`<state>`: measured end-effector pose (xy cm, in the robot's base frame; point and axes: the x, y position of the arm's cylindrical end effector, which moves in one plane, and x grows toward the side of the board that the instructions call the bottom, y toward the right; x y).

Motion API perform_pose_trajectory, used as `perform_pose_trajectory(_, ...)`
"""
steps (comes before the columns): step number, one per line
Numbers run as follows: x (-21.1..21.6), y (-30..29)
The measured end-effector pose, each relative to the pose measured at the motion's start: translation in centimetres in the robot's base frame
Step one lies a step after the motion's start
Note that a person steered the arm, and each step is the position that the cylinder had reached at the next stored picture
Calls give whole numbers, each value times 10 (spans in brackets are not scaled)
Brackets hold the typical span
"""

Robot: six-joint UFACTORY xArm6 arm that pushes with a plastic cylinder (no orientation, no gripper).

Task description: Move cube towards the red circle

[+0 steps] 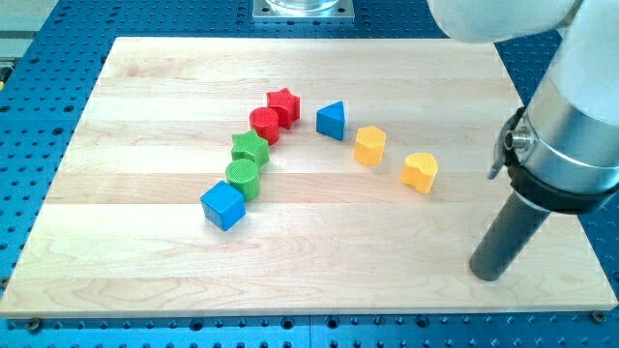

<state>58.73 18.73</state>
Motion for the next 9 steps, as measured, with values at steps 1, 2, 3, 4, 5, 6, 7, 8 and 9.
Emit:
perform_pose_trajectory(1,0,11)
perform_pose_trajectory(2,2,21)
perform_pose_trajectory(3,8,29)
perform_pose_trajectory(4,13,35)
perform_pose_trajectory(5,20,42)
perform_pose_trajectory(6,18,34)
perform_pose_trajectory(7,-4,1)
perform_pose_trajectory(8,-5,-31)
perform_pose_trajectory(9,-2,-45)
